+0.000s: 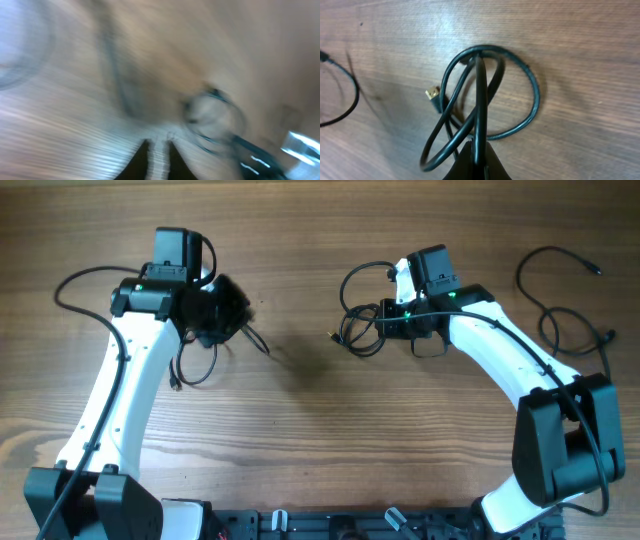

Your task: Untangle cables

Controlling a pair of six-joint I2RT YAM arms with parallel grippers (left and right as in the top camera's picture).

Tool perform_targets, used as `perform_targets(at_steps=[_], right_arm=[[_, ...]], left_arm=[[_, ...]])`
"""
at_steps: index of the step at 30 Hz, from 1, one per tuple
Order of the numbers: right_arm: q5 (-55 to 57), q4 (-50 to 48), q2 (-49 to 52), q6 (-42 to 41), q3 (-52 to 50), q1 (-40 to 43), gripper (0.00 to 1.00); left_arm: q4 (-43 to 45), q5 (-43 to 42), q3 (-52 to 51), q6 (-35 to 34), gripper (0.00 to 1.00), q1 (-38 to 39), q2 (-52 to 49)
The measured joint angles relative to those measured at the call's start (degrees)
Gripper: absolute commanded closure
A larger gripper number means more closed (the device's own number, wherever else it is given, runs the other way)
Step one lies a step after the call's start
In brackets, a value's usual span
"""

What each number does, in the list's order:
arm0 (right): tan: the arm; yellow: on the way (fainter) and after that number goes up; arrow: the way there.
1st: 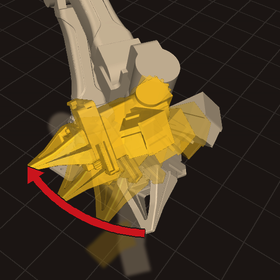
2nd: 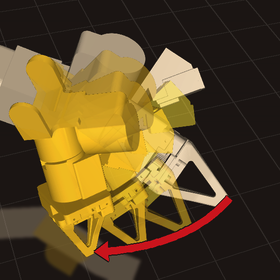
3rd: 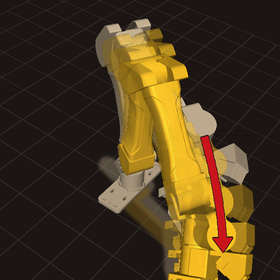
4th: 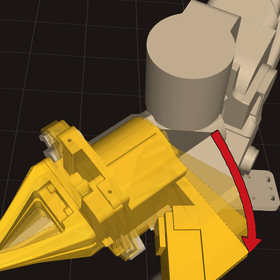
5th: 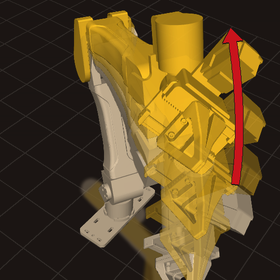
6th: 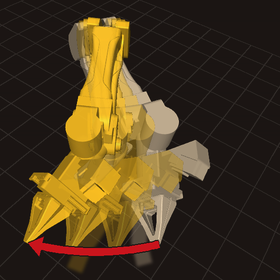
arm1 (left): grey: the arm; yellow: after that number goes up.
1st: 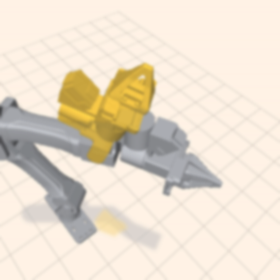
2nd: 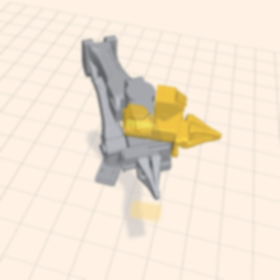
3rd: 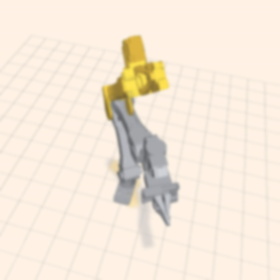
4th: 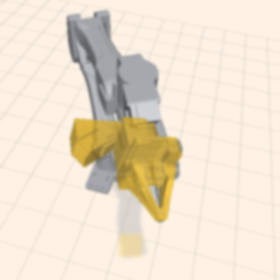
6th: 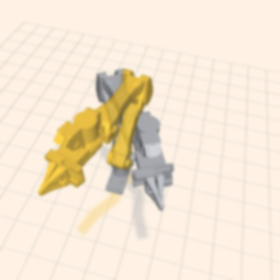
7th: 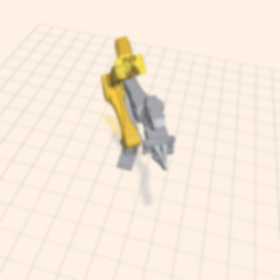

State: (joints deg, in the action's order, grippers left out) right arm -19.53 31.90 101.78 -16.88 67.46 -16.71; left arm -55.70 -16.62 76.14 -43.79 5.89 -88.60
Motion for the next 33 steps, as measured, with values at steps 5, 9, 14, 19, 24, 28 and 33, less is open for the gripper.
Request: perform_targets(at_steps=[5, 9, 14, 19, 24, 28, 33], right_arm=[[-2.29, 0.39, 0.0, -0.96, 0.0, 0.0, 0.13], [-2.54, -3.02, 0.0, -1.42, 0.0, 0.0, 0.13], [-2.21, -4.15, 0.0, -7.08, 0.0, -0.22, 0.13], [0.57, -5.07, 1.22, -11.65, 0.0, -3.02, 0.2], [1.38, -7.82, 6.64, -12.7, 0.0, -5.49, 0.96], [0.98, -7.96, 7.45, -12.94, -0.07, -4.79, 0.96], [-7.76, -7.91, -0.02, -7.17, -0.15, -0.48, 0.96]], left_arm=[[-9.16, 17.66, -0.04, 0.37, 0.59, -3.1, 0.0], [-9.55, 22.21, -2.54, 1.14, 0.28, -6.1, 0.0], [-8.13, 23.23, -6.97, 1.11, 0.17, -6.29, 0.0], [-7.04, 25.31, -10.34, 1.16, 0.0, -6.29, 0.0], [-6.84, 26.32, -11.02, 1.22, 0.0, -6.29, 0.0], [-6.82, 26.56, -11.02, 1.22, 0.0, -6.29, 0.0], [-6.82, 26.67, -11.02, 1.25, 0.0, -6.29, 0.0]])
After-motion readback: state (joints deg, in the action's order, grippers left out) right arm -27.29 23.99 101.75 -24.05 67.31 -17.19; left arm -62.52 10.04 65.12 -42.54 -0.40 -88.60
